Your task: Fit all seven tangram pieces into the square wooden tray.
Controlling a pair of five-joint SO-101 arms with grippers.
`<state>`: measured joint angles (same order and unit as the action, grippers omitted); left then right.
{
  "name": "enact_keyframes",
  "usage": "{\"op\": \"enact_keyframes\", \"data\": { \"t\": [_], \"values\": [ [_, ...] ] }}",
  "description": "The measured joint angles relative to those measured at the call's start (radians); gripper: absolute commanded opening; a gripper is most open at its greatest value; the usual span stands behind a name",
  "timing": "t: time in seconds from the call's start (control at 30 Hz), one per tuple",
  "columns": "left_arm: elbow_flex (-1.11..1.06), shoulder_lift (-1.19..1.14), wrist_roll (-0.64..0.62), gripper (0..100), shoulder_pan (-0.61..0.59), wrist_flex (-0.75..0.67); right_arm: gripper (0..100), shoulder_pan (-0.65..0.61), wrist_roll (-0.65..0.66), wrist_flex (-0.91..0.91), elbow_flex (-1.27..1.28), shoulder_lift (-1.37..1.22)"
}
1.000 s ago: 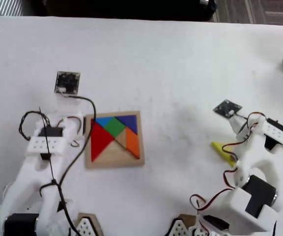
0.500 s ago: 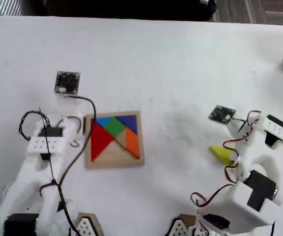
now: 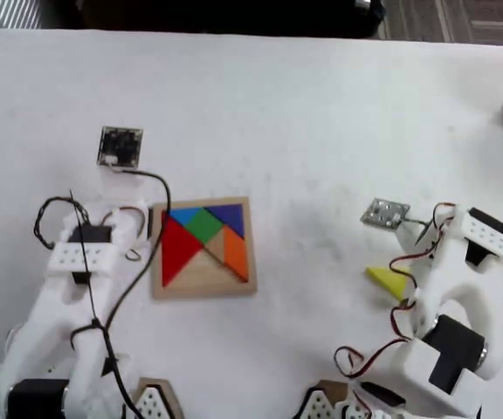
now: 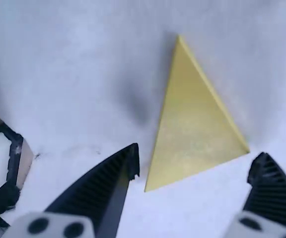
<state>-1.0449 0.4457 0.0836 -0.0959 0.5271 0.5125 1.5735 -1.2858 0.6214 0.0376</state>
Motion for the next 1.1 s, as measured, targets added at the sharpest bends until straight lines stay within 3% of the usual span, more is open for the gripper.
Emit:
{"op": "enact_keyframes", "data": {
  "t": [0.33,0.97,1.1],
  "values": [
    [0.000,0.000,0.000,3,0.000,0.000,33.7,-0.021,-0.078,0.126,0.000,-0.064],
    [0.000,0.000,0.000,3,0.002,0.000,33.6,-0.038,-0.037,0.150,-0.026,-0.196],
    [0.000,0.000,0.000,3,0.002,0.000,26.0,-0.040,-0.009,0.141,-0.026,-0.207]
  ]
}}
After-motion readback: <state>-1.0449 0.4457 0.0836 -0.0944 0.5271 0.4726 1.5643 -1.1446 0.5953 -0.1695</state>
